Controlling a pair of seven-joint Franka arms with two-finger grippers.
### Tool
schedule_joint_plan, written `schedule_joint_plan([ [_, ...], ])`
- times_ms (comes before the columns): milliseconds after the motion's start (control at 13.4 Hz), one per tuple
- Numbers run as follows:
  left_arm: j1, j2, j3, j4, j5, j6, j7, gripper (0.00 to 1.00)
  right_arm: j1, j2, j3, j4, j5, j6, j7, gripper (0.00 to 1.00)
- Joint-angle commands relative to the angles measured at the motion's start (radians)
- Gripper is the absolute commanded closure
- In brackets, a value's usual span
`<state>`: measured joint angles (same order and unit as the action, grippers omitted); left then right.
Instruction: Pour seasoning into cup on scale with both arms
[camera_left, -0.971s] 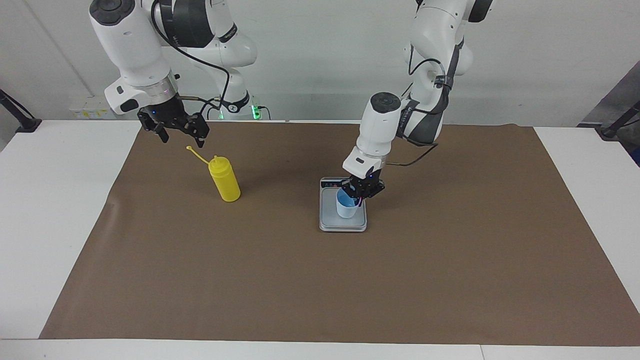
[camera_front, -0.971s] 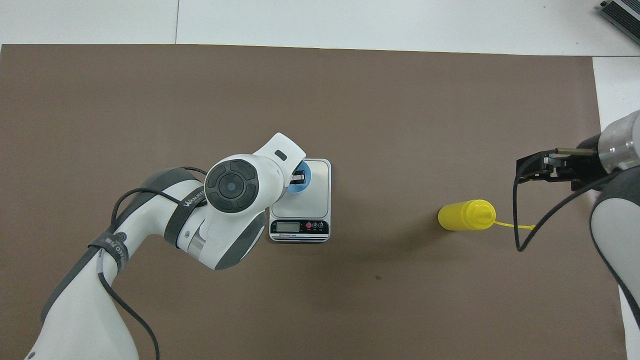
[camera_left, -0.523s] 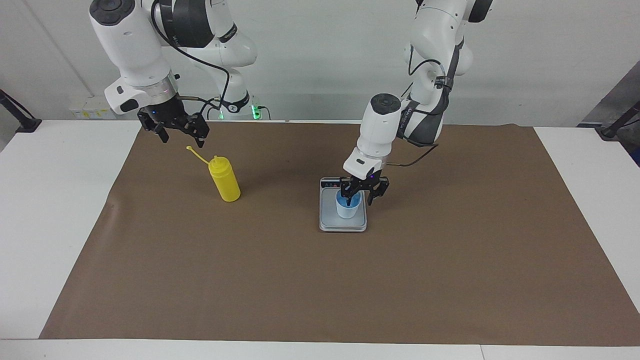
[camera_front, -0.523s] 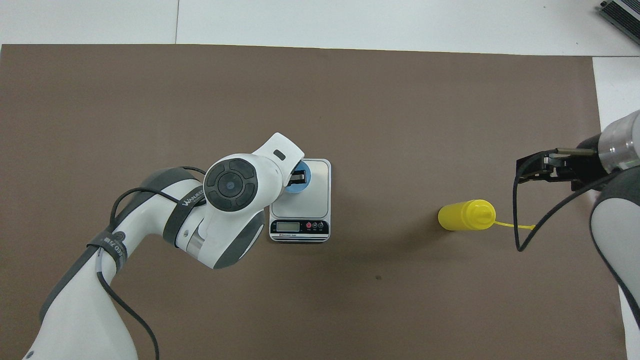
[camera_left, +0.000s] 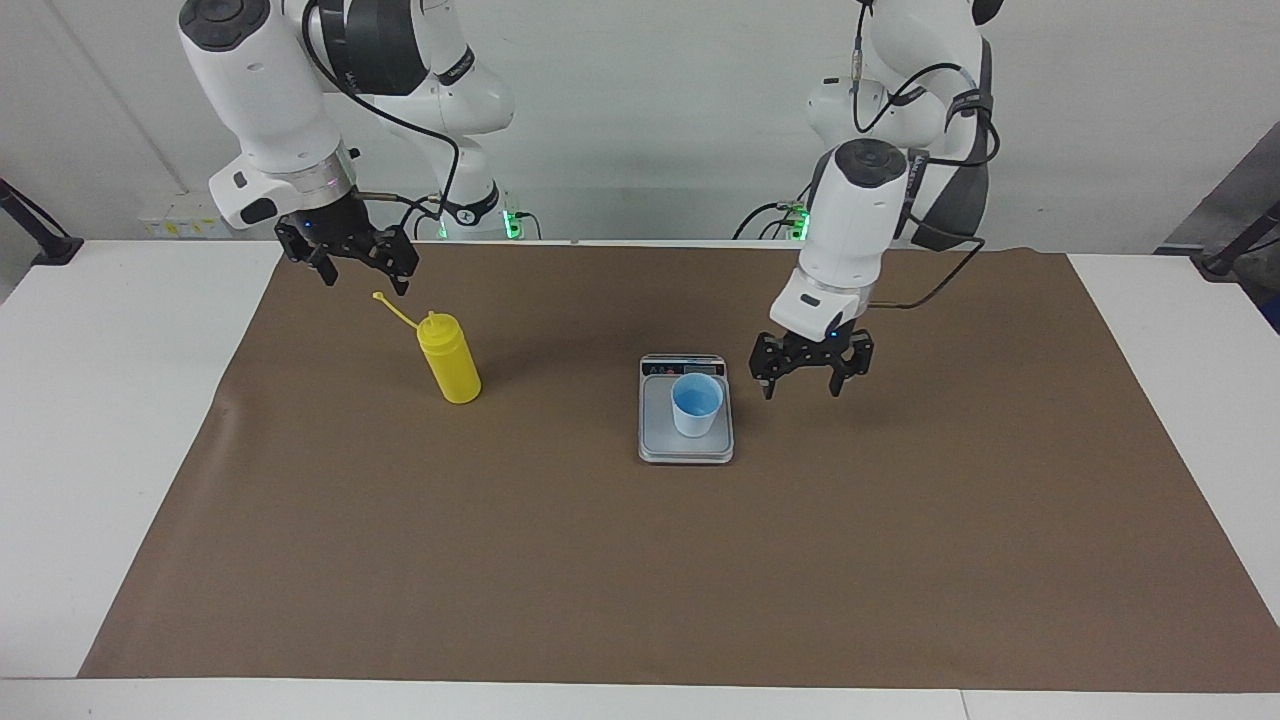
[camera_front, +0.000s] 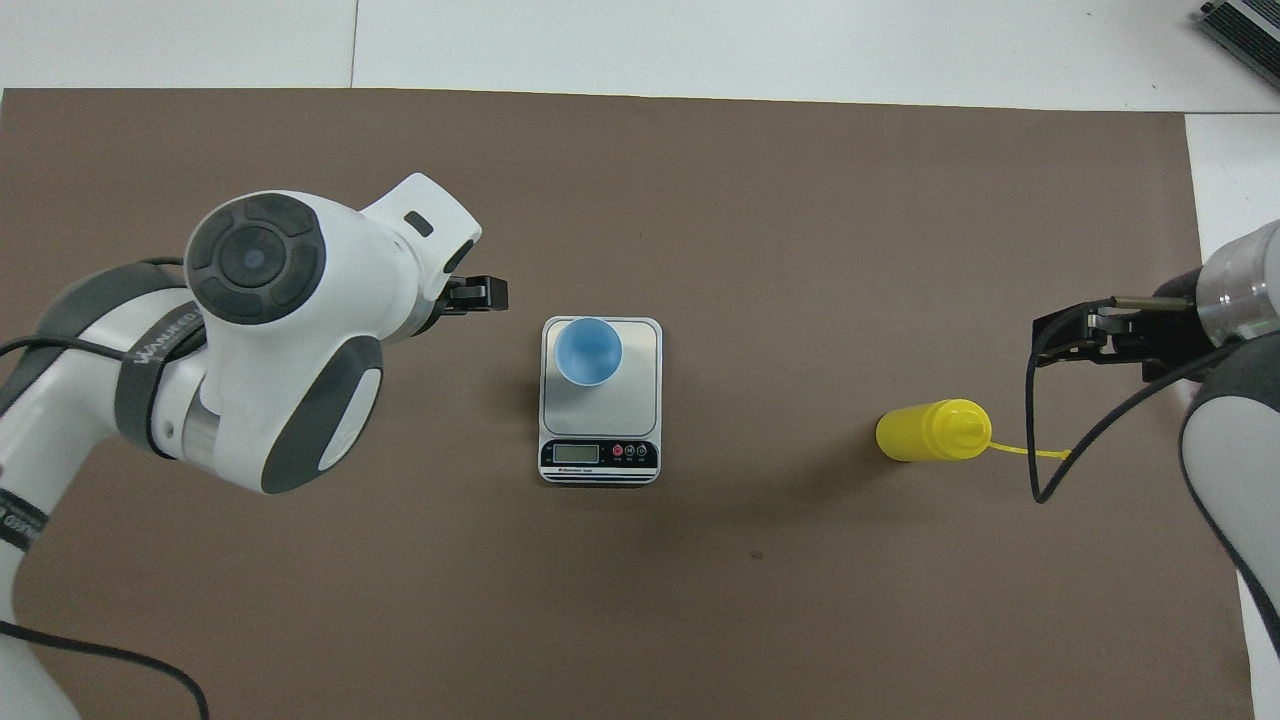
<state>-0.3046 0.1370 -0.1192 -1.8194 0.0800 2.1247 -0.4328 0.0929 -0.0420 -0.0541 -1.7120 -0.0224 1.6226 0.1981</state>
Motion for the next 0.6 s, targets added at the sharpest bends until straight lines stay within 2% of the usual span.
schedule_joint_plan([
  [0,0.064,-0.060,-0.011,-0.009,0.003,-0.067,0.087,0.00,-0.012,-0.001,0.003,0.009,0.006,-0.015,-0.025,0.00],
  [149,0.105,-0.111,-0.004,-0.009,0.001,-0.135,0.191,0.00,-0.012,-0.001,0.003,0.009,0.006,-0.015,-0.025,0.00],
  [299,0.174,-0.161,-0.002,-0.009,-0.050,-0.190,0.296,0.00,-0.012,-0.001,0.003,0.009,0.006,-0.015,-0.025,0.00],
  [523,0.243,-0.194,0.000,0.024,-0.080,-0.293,0.409,0.00,-0.036,-0.001,-0.004,0.009,0.006,-0.018,-0.026,0.00],
])
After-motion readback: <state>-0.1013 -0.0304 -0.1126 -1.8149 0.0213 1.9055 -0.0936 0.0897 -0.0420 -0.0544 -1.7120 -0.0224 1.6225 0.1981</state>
